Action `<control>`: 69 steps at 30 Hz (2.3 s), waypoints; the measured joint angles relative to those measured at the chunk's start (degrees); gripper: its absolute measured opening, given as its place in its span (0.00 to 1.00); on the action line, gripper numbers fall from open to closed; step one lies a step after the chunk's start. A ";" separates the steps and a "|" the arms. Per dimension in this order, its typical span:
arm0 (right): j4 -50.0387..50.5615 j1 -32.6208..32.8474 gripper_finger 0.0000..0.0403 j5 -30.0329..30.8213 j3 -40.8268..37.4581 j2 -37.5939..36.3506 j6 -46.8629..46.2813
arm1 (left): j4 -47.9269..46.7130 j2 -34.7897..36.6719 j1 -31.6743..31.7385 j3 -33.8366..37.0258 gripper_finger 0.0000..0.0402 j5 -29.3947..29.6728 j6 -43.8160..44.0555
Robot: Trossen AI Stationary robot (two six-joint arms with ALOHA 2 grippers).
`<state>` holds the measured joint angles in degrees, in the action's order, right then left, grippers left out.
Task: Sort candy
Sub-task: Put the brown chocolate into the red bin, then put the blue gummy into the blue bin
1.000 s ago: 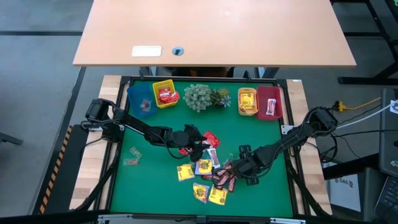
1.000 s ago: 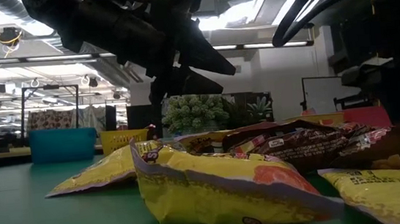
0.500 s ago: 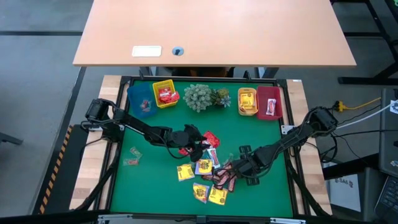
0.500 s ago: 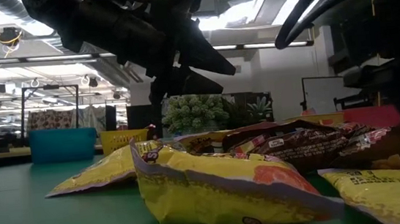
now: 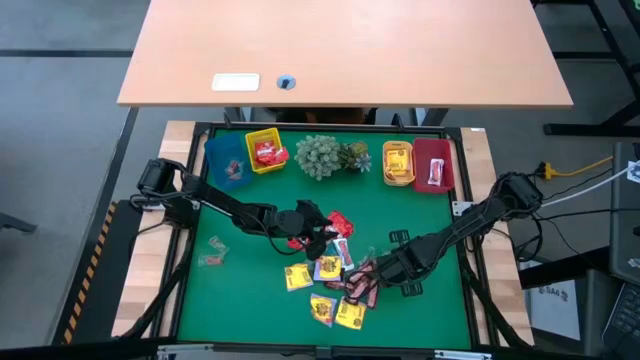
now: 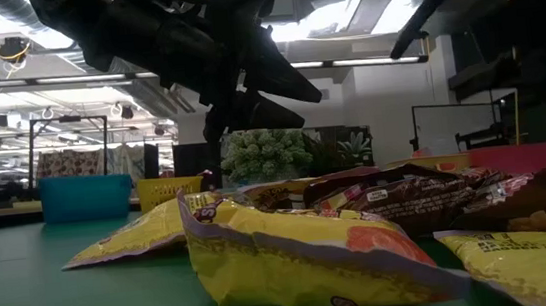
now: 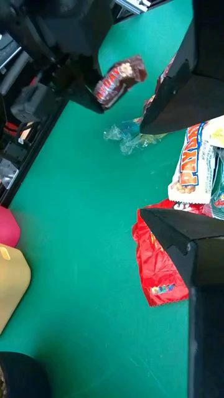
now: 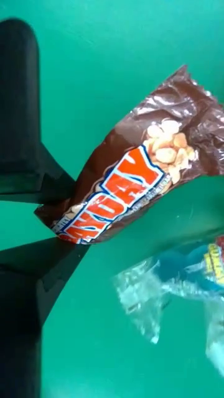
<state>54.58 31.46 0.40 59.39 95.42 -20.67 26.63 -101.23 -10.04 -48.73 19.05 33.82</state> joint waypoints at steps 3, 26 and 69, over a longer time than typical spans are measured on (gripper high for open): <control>5.54 -0.58 0.20 1.25 1.94 0.00 0.01 | 0.00 0.00 0.02 0.00 0.47 0.00 0.00; 24.68 -42.41 0.20 13.04 2.76 -33.32 3.86 | -0.02 0.00 0.00 -0.07 0.47 0.00 0.00; 18.74 -79.76 0.49 -41.55 2.76 -37.05 1.28 | 0.00 0.00 0.00 -0.04 0.47 0.04 0.00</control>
<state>73.32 -48.29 -41.15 62.15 58.37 -19.38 26.63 -101.23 -10.04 -48.77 19.09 33.82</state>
